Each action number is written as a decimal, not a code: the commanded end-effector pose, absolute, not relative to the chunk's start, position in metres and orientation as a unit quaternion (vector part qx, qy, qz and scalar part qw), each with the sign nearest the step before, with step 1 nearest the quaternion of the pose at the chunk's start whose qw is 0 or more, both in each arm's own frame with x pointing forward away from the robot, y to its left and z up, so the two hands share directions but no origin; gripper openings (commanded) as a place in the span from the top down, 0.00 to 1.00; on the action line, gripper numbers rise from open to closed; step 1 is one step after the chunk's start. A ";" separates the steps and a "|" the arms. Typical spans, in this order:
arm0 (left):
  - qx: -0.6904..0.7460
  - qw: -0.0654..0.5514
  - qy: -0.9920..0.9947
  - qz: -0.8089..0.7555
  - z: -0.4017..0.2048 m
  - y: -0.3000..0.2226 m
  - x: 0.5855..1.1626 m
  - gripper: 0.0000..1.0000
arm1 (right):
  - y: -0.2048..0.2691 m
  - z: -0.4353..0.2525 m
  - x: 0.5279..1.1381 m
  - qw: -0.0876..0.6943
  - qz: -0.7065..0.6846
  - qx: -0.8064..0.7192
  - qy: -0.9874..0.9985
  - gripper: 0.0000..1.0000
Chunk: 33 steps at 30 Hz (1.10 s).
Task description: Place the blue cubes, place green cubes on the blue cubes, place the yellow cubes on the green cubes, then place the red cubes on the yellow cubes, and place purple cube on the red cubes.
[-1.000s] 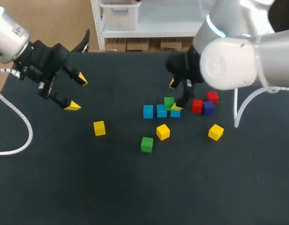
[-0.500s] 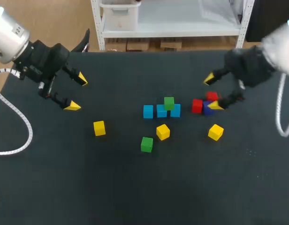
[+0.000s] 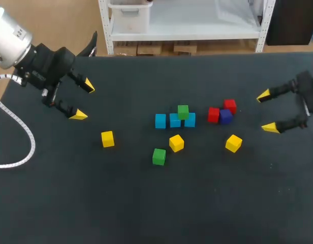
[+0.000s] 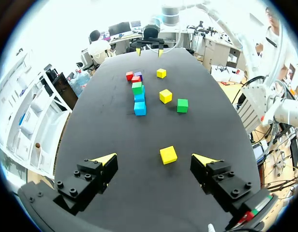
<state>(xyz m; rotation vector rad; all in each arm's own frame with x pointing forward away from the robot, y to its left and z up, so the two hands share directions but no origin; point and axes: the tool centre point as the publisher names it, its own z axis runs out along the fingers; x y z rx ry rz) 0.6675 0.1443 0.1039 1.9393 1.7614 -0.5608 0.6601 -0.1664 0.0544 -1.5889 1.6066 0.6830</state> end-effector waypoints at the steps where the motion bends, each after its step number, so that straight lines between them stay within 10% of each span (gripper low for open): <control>1: 0.705 0.232 0.638 -0.204 0.103 0.145 0.667 0.00 | -0.182 0.053 0.661 0.405 0.303 -0.614 0.607 0.00; 33: 0.741 0.223 0.591 -0.229 0.066 0.015 0.588 0.00 | -0.188 0.049 0.664 0.410 0.319 -0.621 0.586 0.00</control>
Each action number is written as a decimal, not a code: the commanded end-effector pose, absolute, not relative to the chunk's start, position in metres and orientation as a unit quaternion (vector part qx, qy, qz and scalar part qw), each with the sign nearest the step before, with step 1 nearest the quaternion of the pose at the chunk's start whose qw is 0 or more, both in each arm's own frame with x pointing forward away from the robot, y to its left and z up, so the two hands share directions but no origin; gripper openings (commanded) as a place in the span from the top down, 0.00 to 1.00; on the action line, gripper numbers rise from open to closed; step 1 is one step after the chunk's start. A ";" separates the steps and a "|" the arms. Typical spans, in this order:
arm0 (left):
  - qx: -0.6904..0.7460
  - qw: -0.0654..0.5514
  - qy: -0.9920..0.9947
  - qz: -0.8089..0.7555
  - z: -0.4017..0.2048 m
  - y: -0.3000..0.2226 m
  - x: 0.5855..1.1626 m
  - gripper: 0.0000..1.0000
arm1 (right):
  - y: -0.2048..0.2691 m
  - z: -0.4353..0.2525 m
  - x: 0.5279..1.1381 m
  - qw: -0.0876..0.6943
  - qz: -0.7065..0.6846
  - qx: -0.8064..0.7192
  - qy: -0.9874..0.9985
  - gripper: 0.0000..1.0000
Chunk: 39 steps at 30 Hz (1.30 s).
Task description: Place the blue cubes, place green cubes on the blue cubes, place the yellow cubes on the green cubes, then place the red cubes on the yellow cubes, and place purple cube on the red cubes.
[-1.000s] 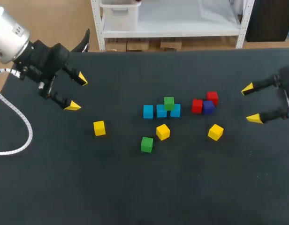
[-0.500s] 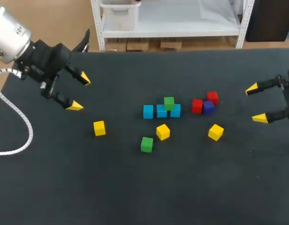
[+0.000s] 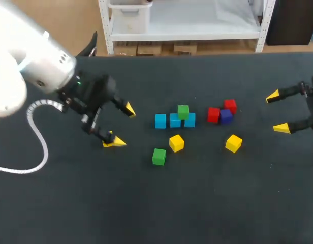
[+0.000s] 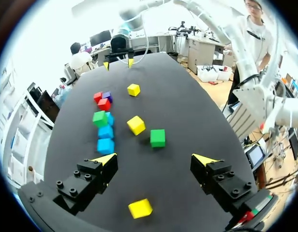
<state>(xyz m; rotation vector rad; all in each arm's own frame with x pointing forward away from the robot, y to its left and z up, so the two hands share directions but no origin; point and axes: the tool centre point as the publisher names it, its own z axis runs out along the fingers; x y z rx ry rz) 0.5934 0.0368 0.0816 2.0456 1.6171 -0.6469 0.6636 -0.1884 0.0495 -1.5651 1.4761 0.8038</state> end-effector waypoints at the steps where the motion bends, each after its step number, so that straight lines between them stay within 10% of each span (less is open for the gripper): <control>1: 0.739 0.222 0.593 -0.230 0.063 0.011 0.587 0.00 | -0.188 0.049 0.664 0.410 0.319 -0.621 0.586 0.00; 28: 0.731 0.176 0.612 -0.247 -0.009 -0.026 0.580 0.00 | -0.188 0.049 0.664 0.410 0.319 -0.621 0.586 0.00; 29: 0.730 0.175 0.613 -0.246 -0.010 -0.026 0.581 0.03 | -0.188 0.049 0.664 0.410 0.319 -0.621 0.586 0.00; 32: 0.728 0.171 0.617 -0.245 -0.010 -0.026 0.581 0.51 | -0.188 0.049 0.664 0.410 0.319 -0.621 0.586 0.00; 39: 0.720 0.165 0.626 -0.249 -0.010 -0.029 0.581 0.65 | -0.188 0.049 0.664 0.410 0.319 -0.621 0.586 0.00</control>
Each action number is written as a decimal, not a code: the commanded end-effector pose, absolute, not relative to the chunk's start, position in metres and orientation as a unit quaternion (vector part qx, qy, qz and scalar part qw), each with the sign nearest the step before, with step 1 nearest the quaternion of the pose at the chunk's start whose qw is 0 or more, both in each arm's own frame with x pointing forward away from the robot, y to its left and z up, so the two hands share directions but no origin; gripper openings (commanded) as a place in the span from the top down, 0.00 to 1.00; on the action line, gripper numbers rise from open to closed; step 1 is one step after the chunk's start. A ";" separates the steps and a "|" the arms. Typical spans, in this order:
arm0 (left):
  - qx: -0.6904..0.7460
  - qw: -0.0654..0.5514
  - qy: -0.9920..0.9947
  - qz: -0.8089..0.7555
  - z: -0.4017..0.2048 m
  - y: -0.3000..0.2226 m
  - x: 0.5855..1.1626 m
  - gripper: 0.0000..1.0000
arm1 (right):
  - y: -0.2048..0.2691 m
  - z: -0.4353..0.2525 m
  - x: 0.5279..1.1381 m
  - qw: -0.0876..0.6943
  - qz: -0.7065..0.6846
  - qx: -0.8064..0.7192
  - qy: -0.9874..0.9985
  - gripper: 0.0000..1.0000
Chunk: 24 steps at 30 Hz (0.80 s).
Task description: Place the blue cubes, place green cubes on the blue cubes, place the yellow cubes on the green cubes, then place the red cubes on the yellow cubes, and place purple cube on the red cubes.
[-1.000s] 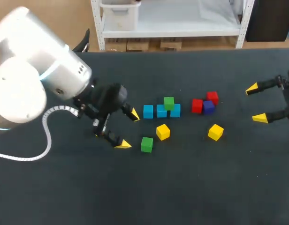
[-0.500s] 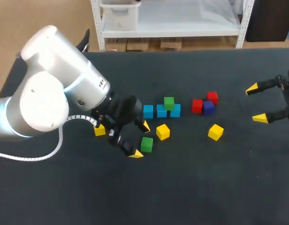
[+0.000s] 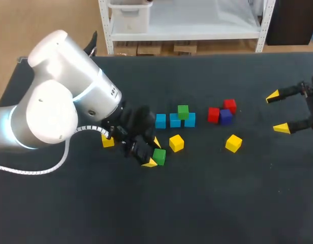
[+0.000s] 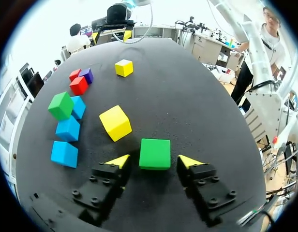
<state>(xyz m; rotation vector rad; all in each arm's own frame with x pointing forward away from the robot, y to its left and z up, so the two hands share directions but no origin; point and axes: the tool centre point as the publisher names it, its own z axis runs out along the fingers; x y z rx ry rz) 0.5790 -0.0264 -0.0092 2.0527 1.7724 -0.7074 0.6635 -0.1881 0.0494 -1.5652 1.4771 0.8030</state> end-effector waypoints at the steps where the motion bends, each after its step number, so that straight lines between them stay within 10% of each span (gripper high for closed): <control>1: 0.720 0.165 0.626 -0.250 -0.010 -0.030 0.582 0.69 | -0.188 0.049 0.664 0.410 0.319 -0.621 0.586 0.00; 3: 0.716 0.166 0.631 -0.251 -0.008 -0.030 0.582 1.00 | -0.188 0.049 0.664 0.410 0.319 -0.621 0.586 0.00; 24: 0.708 0.217 0.643 -0.195 0.061 0.010 0.650 1.00 | -0.188 0.049 0.664 0.410 0.319 -0.621 0.586 0.00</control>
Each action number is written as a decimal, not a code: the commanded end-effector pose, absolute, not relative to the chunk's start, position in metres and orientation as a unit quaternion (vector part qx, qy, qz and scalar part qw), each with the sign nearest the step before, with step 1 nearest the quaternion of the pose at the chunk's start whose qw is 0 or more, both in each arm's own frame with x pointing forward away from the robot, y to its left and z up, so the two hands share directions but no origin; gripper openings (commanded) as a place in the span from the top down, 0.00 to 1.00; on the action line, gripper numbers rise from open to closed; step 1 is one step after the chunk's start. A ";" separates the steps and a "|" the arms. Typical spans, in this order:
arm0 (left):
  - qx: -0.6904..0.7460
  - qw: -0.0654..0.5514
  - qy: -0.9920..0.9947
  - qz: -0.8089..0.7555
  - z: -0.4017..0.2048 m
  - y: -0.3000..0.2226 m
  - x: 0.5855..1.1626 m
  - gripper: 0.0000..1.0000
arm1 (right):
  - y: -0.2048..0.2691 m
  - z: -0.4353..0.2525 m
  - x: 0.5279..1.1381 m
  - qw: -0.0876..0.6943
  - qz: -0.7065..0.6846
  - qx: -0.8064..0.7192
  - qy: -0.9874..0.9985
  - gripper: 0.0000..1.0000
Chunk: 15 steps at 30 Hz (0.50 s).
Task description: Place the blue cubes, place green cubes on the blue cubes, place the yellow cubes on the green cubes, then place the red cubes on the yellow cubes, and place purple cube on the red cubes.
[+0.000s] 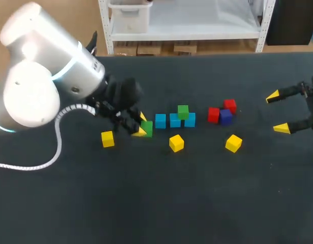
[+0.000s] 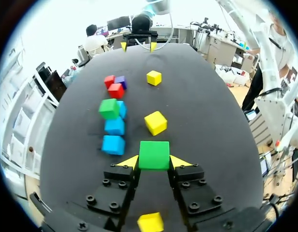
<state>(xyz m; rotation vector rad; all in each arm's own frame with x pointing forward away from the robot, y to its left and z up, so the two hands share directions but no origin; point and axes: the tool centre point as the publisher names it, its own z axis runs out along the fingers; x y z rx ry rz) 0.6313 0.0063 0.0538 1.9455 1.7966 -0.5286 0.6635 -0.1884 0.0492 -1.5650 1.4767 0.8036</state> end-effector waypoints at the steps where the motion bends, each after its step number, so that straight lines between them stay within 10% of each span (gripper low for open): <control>1: 0.713 0.217 0.638 -0.193 0.062 0.010 0.656 1.00 | -0.188 0.049 0.664 0.410 0.319 -0.621 0.586 0.00; 15: 0.710 0.226 0.632 -0.214 0.051 -0.026 0.701 1.00 | -0.188 0.049 0.664 0.410 0.319 -0.621 0.586 0.00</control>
